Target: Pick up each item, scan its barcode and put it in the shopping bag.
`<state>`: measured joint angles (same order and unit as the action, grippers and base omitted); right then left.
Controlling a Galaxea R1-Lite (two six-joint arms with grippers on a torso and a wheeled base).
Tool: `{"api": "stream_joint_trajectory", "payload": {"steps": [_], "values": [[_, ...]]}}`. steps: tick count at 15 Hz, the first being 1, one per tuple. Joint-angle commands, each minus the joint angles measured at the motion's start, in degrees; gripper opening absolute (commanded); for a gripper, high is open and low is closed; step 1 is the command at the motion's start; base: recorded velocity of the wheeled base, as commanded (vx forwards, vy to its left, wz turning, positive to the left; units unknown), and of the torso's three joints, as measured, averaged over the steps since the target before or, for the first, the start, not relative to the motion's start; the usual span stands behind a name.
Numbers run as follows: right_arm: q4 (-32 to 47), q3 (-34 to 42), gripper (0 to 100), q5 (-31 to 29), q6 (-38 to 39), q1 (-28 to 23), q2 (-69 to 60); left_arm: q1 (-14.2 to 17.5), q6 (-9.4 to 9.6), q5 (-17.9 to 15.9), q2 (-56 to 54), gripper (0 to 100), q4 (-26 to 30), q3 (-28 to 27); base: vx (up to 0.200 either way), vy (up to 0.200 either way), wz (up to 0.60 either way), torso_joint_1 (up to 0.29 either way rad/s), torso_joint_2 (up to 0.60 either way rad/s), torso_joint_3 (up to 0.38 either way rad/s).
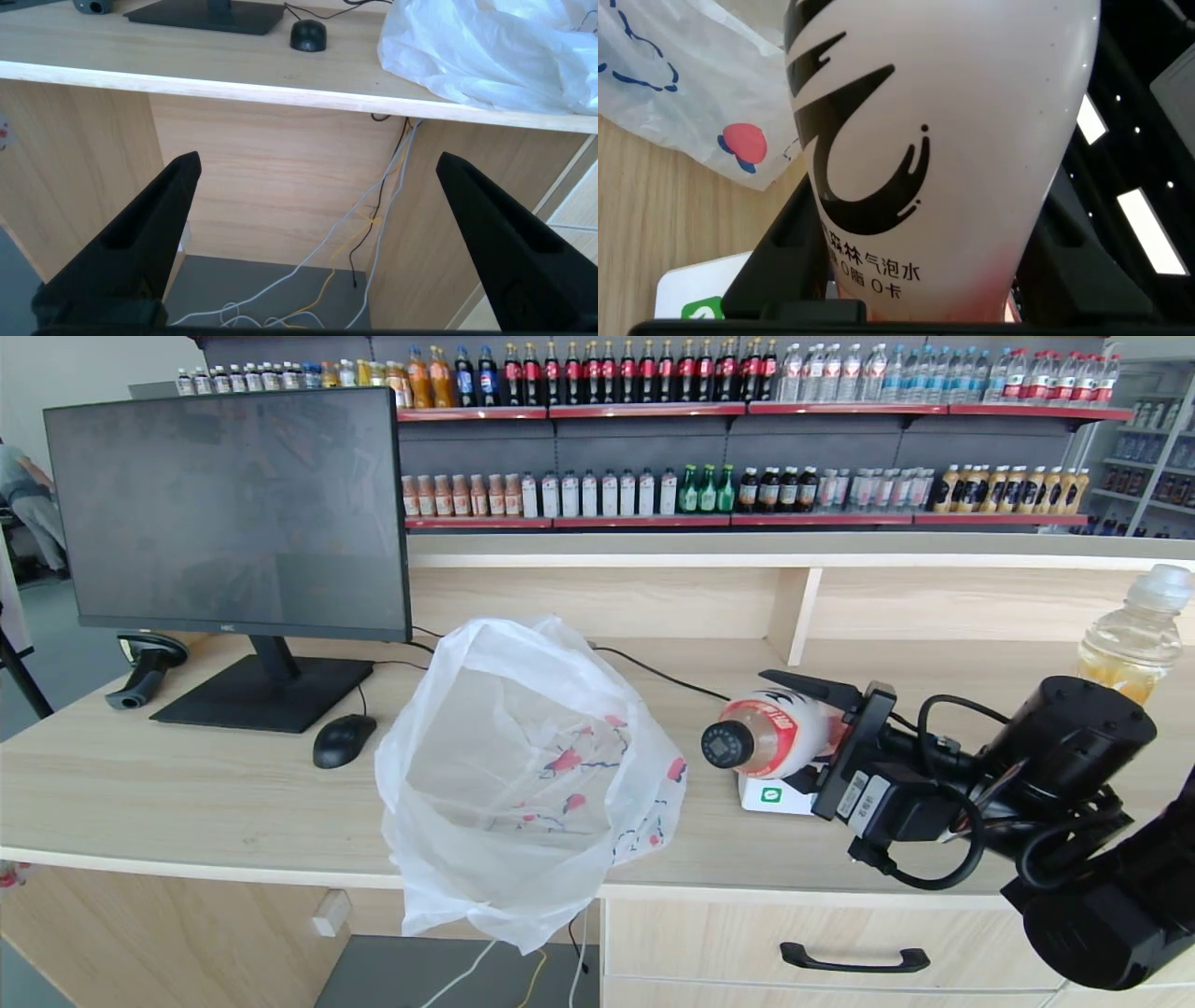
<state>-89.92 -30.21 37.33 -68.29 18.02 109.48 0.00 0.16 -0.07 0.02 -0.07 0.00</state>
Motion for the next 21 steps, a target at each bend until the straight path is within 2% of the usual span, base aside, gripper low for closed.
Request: {"api": "stream_joint_trajectory", "payload": {"steps": [1,21], "values": [[-0.08,0.15,0,0.03,-0.26,0.09,-0.06,0.00,0.02,-0.01,-0.02,100,-0.01,0.00,0.000,0.000,0.00,0.000,0.00,0.000],[-0.08,1.73,0,0.82,-0.97,0.18,-1.73,0.00,0.02,-0.01,-0.02,100,-0.01,0.00,0.000,0.000,0.00,0.000,0.00,0.000]]}}
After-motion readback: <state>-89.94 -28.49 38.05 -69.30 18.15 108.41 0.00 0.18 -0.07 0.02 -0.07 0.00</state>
